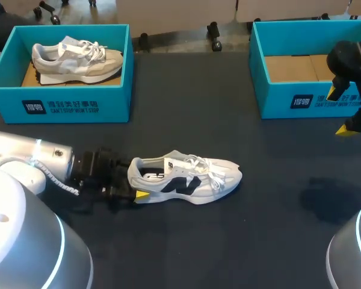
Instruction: Take the shoe out of the shoebox, open the shoe tongue, remove and reinsert the insole, then place the shoe into the shoebox
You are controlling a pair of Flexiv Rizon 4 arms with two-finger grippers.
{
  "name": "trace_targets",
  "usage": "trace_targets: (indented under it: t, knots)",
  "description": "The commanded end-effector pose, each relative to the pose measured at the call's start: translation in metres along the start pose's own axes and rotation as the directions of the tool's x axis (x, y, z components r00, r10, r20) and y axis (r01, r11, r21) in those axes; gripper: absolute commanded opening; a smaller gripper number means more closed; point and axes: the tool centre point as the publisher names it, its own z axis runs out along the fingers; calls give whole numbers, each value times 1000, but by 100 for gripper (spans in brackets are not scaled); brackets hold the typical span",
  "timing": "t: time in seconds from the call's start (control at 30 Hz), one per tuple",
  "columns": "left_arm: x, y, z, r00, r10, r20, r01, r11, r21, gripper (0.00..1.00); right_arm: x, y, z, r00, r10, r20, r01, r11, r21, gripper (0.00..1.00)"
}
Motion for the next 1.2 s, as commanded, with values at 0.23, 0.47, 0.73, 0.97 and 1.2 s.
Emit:
trace_targets:
  t: [0.23, 0.47, 0.73, 0.97, 1.2]
  knots:
    - [0, -1, -1, 1000, -1, 0, 1, 1000, -3, 0, -14, 14, 11, 994, 101, 45, -99, 994, -38, 100]
    - [0, -1, -1, 1000, -1, 0, 1, 1000, -3, 0, -19, 38, 19, 964, 244, 107, -234, 967, -97, 100]
    - [0, -1, -1, 1000, -1, 0, 1, 1000, -3, 0, -26, 70, 42, 895, 436, 91, -426, 898, -107, 100]
    - [0, -1, -1, 1000, -1, 0, 1, 1000, -3, 0, -25, 92, 69, 838, 534, 109, -518, 843, -145, 100]
    - [0, -1, -1, 1000, -1, 0, 1, 1000, -3, 0, -27, 120, 87, 802, 590, 97, -581, 807, -109, 100]
